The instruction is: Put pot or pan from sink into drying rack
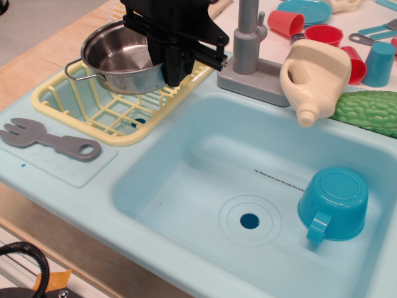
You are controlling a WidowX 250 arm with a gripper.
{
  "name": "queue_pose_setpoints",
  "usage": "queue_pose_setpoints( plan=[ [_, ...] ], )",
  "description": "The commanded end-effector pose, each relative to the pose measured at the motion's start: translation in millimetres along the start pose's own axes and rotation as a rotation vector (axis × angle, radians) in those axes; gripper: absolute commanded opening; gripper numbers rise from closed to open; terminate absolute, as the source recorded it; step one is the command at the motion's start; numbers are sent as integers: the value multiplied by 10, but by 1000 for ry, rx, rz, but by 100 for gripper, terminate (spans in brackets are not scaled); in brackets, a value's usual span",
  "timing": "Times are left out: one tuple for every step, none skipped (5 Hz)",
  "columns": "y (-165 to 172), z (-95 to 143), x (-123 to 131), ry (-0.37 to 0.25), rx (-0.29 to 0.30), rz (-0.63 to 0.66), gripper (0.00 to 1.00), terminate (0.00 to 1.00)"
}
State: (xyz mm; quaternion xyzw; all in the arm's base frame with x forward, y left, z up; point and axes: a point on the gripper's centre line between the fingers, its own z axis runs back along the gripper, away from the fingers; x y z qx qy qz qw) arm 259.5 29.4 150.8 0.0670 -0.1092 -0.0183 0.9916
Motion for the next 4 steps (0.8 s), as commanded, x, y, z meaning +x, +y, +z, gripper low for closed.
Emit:
queue_pose_setpoints(
  plan=[
    [225, -59, -2, -14, -69, -32, 100, 0],
    [225, -59, -2, -14, -69, -32, 100, 0],
    [225, -59, -2, -14, -69, -32, 100, 0],
    [225, -59, -2, -14, -69, -32, 100, 100]
  ],
)
